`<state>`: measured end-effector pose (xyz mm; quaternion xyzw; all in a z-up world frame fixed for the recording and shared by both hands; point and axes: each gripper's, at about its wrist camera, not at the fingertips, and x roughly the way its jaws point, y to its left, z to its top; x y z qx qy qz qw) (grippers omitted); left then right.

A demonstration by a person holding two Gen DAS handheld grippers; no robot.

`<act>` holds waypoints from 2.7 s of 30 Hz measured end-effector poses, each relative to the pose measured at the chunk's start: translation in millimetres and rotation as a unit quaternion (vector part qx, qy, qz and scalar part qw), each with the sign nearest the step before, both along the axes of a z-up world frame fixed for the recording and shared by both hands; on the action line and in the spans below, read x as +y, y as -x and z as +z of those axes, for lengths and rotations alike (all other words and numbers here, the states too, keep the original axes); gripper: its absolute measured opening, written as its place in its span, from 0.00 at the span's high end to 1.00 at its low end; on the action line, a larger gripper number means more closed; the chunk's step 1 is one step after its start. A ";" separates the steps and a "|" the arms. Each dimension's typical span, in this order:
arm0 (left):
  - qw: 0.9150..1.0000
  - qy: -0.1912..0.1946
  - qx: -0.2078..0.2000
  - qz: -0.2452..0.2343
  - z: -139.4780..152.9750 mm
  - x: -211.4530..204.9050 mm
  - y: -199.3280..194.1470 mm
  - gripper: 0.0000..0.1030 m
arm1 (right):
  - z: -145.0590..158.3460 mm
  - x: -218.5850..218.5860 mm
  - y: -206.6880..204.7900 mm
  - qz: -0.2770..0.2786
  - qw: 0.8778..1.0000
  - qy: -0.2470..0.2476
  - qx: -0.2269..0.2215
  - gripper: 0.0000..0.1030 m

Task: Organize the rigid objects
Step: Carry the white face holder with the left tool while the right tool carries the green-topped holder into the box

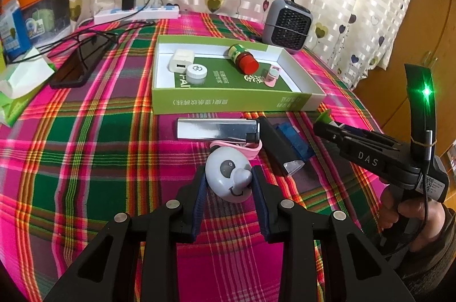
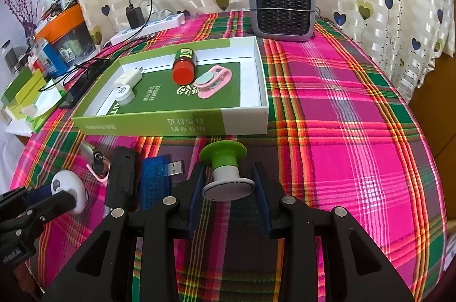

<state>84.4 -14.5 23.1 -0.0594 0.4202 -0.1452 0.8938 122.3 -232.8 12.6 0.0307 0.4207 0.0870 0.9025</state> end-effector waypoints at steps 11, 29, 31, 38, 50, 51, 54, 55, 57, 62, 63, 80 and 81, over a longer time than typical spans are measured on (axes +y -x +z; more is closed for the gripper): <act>1.000 -0.003 -0.022 -0.004 14.4 0.5 6.1 0.71 | 13.9 3.3 9.9 0.007 1.000 -0.008 -0.018 0.66; 0.999 0.014 -0.041 0.000 37.7 11.0 -8.3 0.71 | 39.0 5.0 6.8 0.012 0.999 -0.022 -0.038 0.66; 0.999 0.013 -0.041 0.000 39.4 11.7 -13.9 0.71 | 41.5 6.2 4.0 0.014 0.999 -0.023 -0.039 0.66; 0.999 0.012 -0.040 0.007 42.7 17.9 -37.7 0.71 | 46.8 12.7 -10.1 0.026 0.998 -0.031 -0.041 0.66; 0.999 0.015 -0.026 0.018 35.7 27.0 -82.4 0.71 | 42.8 38.7 -58.7 0.066 0.997 -0.044 -0.017 0.66; 0.999 0.016 -0.025 0.018 34.5 27.2 -85.5 0.71 | 42.3 41.4 -62.7 0.070 0.996 -0.044 -0.016 0.66; 1.000 0.018 -0.019 0.016 30.3 27.4 -93.7 0.71 | 40.0 51.0 -76.8 0.083 0.995 -0.046 -0.011 0.66; 1.000 0.018 -0.016 0.016 28.6 27.3 -96.2 0.71 | 38.8 53.6 -81.1 0.085 0.995 -0.047 -0.006 0.66; 1.000 0.018 -0.013 0.014 25.4 27.0 -100.4 0.71 | 37.1 60.1 -89.4 0.090 0.995 -0.043 -0.004 0.66; 1.000 0.020 -0.004 0.014 17.0 27.3 -110.5 0.71 | 32.7 76.9 -105.7 0.109 0.994 -0.024 0.001 0.66; 1.000 0.020 -0.003 0.012 16.0 26.6 -112.2 0.71 | 30.8 81.5 -110.7 0.113 0.993 -0.021 0.004 0.66; 1.000 0.017 0.009 0.014 4.7 26.0 -124.1 0.71 | 9.5 104.1 -144.5 0.132 0.991 -0.013 0.035 0.66; 1.000 0.016 0.008 0.014 4.8 25.8 -124.1 0.71 | 8.1 105.4 -145.5 0.134 0.990 -0.014 0.038 0.66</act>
